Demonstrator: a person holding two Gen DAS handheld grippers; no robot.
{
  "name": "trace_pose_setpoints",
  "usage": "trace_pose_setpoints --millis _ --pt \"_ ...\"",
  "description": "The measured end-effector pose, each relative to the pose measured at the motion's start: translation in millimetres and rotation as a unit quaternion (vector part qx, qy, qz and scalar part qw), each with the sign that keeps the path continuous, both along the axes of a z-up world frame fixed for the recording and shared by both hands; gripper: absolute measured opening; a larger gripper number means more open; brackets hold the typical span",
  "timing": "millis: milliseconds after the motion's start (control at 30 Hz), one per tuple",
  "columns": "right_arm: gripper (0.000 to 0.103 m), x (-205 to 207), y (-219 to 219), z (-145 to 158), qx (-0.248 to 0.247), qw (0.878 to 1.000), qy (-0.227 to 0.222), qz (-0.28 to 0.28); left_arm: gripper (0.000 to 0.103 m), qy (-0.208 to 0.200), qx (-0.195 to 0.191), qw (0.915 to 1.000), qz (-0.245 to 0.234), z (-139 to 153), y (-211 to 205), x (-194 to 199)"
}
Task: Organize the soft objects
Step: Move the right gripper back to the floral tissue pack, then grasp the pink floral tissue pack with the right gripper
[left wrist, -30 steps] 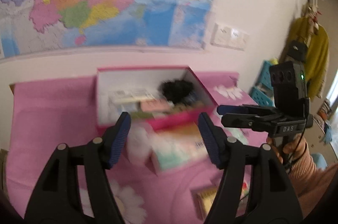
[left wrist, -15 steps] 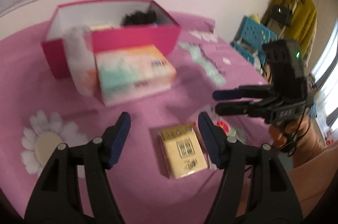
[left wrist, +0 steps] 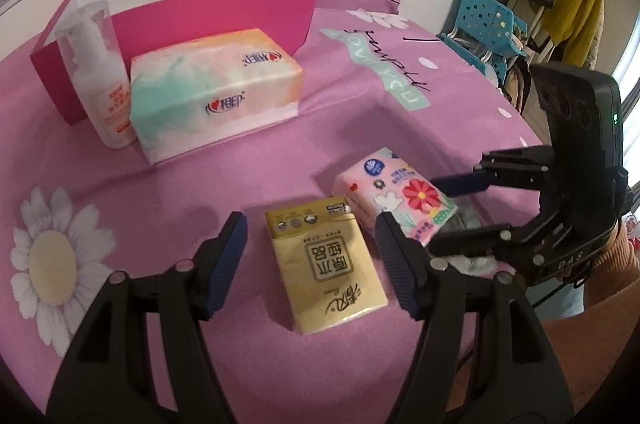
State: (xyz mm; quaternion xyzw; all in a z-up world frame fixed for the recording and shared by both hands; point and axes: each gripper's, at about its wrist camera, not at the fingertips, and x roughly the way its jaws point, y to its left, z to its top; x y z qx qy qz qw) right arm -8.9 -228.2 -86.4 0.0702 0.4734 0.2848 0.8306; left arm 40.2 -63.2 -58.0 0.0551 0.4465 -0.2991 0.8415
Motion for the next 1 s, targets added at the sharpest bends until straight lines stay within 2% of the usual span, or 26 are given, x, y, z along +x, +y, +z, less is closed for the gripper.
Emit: trace_pose_setpoints --millis 300,433,533,600,700,900,1000 --pt "0.060 22.9 -20.5 -3.2 -0.022 0.998 -0.022 -0.063 0.067 -0.012 0.009 0.9998 -0.012 5.7 -9.8 13.7" --pt "0.060 34.0 -42.5 -6.3 0.003 0.992 -0.018 -0.122 0.067 -0.013 0.011 0.9996 -0.021 6.7 -18.7 22.3" --pt "0.060 37.0 -50.6 -6.3 0.009 0.987 -0.019 -0.156 0.060 0.001 0.003 0.9995 -0.032 4.2 -25.8 30.4" --pt "0.060 35.8 -55.3 -4.5 0.030 0.987 -0.019 -0.160 0.052 0.016 -0.003 0.9991 -0.039 0.0 -30.5 37.1" --pt "0.060 31.6 -52.2 -1.1 0.068 0.988 -0.017 -0.137 0.047 0.038 -0.014 0.9982 -0.045 -5.4 -34.6 46.9" --pt "0.058 31.4 -43.0 -2.4 0.110 0.986 0.001 -0.125 0.046 0.058 -0.026 0.9966 -0.053 -9.3 -39.1 59.0" --pt "0.050 36.8 -43.4 -8.6 0.121 0.984 0.010 -0.132 0.039 0.065 -0.025 0.9957 -0.060 -11.0 -44.0 63.7"
